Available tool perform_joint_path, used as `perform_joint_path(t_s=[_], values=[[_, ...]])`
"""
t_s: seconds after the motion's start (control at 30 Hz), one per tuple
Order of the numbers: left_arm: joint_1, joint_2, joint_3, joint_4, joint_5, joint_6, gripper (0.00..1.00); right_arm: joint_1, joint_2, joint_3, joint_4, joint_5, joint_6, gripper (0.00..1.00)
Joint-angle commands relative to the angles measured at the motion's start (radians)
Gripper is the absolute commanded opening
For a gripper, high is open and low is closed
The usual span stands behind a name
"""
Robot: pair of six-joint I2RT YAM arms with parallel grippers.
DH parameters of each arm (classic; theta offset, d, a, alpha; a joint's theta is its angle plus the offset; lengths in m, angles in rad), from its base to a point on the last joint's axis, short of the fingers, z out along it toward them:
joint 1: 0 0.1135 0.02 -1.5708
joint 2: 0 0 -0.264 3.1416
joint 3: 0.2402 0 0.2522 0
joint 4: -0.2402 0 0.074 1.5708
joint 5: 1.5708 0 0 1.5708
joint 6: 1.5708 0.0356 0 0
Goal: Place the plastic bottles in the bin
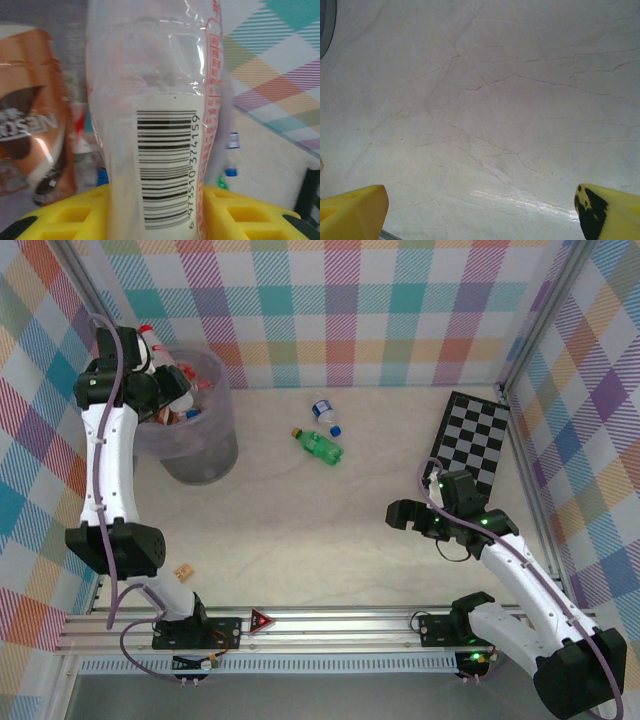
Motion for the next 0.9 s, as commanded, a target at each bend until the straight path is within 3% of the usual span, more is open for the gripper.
perform_joint_path(t_s=[0.0, 0.07, 0.23, 0.33, 0.6, 0.87], values=[[0.014, 0.044, 0.042, -0.083, -0.025, 0.069, 0.43, -0.006, -0.001, -0.013, 0.016, -0.019, 0.011, 0.96], [0.016, 0.063, 0.062, -0.108, -0.055, 0.087, 0.48, -0.007, 0.006, -0.012, 0.021, -0.020, 0.012, 0.96], [0.022, 0.093, 0.139, -0.163, -0.080, 0.134, 0.73, -0.006, 0.019, -0.012, 0.027, -0.021, 0.009, 0.96], [0.023, 0.090, 0.197, -0.172, -0.125, 0.154, 0.80, -0.006, 0.027, -0.017, 0.038, -0.029, 0.011, 0.96], [0.036, 0.148, 0.373, -0.181, -0.222, 0.171, 0.78, -0.006, 0.030, -0.031, 0.049, -0.033, 0.021, 0.95], [0.036, 0.202, 0.329, 0.006, -0.264, 0.167, 0.65, -0.006, 0.029, -0.036, 0.049, -0.030, 0.024, 0.96]])
